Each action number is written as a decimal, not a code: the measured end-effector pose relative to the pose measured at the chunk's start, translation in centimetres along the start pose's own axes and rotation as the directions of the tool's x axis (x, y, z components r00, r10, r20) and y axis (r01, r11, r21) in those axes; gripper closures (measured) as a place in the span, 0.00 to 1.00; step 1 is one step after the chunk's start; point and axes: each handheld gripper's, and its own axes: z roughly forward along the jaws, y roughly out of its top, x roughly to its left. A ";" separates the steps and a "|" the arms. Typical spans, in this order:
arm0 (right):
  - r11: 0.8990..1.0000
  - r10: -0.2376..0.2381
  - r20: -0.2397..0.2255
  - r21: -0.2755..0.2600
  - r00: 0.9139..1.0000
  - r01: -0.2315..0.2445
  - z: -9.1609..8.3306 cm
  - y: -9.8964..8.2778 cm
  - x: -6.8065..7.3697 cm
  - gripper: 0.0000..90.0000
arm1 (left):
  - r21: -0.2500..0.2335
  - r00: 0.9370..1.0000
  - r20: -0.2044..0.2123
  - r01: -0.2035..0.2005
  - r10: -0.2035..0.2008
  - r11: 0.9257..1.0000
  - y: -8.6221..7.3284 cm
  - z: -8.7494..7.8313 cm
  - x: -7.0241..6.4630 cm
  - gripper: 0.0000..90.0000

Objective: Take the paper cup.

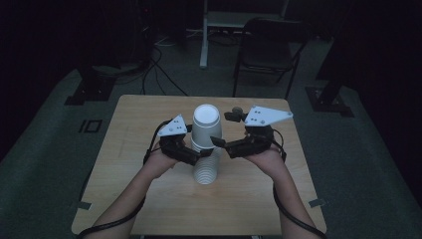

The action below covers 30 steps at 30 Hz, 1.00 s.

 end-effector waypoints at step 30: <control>0.999 -0.009 -0.010 0.051 1.000 0.009 4.8 1.3 -0.3 0.22 | -0.001 1.000 0.006 -0.005 0.005 1.000 0.0 -0.1 0.0 0.06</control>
